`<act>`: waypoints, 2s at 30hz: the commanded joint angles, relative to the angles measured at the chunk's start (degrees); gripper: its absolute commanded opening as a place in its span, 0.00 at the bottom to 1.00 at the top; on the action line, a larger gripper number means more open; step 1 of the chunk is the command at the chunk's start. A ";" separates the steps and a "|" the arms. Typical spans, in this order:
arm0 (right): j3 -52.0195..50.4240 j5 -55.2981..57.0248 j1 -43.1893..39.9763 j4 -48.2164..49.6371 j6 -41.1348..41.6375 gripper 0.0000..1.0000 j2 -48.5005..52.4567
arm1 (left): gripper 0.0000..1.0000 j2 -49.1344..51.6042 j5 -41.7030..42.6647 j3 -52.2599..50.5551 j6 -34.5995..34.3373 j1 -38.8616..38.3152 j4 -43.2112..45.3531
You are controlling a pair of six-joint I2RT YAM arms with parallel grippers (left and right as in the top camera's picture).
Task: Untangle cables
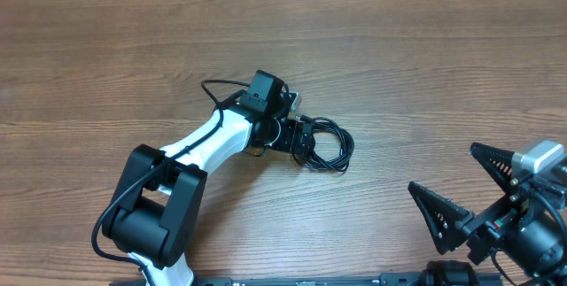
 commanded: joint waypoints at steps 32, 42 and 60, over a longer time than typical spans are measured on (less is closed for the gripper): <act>-4.57 6.49 -0.26 1.77 2.78 1.00 0.46 | 0.98 0.68 0.59 0.13 -0.83 -4.22 -0.70; -4.57 4.63 -0.26 2.78 3.43 1.00 0.55 | 1.00 0.68 -8.57 0.13 3.10 -8.94 0.24; -4.57 0.57 -0.26 2.75 3.41 1.00 0.55 | 0.57 1.05 -16.44 0.11 0.00 -10.88 3.37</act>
